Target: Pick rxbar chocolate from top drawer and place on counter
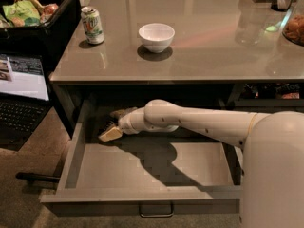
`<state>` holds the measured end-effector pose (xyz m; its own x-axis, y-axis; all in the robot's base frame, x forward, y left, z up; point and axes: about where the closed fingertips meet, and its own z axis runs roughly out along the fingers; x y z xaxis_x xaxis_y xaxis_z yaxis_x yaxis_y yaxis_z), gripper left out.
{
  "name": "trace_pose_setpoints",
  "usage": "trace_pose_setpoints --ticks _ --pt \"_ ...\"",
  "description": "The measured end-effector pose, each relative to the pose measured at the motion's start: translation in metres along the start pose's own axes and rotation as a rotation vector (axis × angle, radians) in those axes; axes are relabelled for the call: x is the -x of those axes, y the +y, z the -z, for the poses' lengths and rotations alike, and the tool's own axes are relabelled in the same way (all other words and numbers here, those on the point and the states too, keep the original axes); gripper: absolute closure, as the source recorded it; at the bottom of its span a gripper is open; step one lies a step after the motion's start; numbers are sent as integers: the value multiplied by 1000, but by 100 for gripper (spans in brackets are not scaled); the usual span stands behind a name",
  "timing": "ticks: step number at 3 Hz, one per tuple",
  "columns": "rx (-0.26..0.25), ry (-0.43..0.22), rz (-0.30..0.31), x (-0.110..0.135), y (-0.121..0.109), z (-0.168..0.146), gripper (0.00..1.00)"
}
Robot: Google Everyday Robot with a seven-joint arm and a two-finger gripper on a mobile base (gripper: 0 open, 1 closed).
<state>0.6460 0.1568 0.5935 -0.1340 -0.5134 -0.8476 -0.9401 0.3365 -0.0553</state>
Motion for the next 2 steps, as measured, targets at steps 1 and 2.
trace_pose_setpoints --ticks 1,2 --pt "0 0 1 4 0 3 89" --pt "-44 -27 21 3 4 22 100"
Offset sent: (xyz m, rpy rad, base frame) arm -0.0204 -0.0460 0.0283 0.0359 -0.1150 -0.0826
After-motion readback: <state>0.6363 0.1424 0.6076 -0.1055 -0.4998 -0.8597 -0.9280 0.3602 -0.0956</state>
